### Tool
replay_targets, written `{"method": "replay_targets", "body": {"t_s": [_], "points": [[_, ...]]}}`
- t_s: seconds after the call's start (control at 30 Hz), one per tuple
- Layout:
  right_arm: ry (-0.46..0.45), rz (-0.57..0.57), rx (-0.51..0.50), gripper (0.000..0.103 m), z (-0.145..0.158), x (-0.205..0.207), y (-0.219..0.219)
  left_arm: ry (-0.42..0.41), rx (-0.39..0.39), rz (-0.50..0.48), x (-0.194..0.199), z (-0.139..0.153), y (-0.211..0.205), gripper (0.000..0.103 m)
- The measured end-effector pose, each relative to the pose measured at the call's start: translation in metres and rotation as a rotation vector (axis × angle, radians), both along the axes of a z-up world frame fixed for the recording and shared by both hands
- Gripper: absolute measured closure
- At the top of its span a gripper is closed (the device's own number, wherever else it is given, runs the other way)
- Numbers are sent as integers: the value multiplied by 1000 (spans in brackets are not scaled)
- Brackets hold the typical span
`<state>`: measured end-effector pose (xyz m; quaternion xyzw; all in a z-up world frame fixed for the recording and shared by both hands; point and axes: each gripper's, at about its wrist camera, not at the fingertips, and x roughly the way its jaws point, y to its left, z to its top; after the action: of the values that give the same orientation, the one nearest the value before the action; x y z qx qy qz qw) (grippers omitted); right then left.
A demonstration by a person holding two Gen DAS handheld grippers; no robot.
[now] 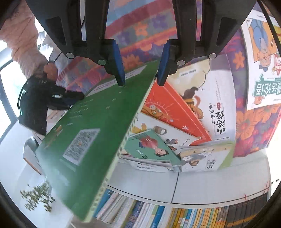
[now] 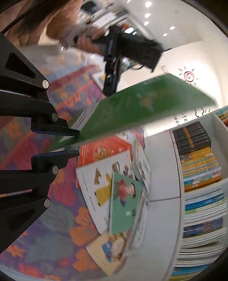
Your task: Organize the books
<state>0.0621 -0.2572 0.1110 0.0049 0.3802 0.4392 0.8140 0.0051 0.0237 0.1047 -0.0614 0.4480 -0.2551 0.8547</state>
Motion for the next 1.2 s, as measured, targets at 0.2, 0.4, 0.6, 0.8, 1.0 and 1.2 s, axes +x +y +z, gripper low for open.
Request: {"method": "replay_targets", "body": {"t_s": [0.2, 0.4, 0.6, 0.8, 1.0, 1.2], "points": [[6, 26, 7, 80, -1, -16, -5, 71, 72, 13, -22, -16, 16, 67], [141, -11, -35, 70, -26, -24, -7, 224, 123, 86, -21, -45, 34, 67], [327, -198, -292, 69, -53, -21, -8, 256, 100, 72, -38, -54, 29, 67], [411, -226, -224, 67, -39, -29, -33, 267, 96, 24, -49, -60, 9, 67], [493, -150, -203, 67, -42, -50, -29, 271, 119, -41, -59, -62, -16, 67], [527, -131, -188, 66, -53, -57, -21, 278, 161, -90, -63, -66, -36, 67]]}}
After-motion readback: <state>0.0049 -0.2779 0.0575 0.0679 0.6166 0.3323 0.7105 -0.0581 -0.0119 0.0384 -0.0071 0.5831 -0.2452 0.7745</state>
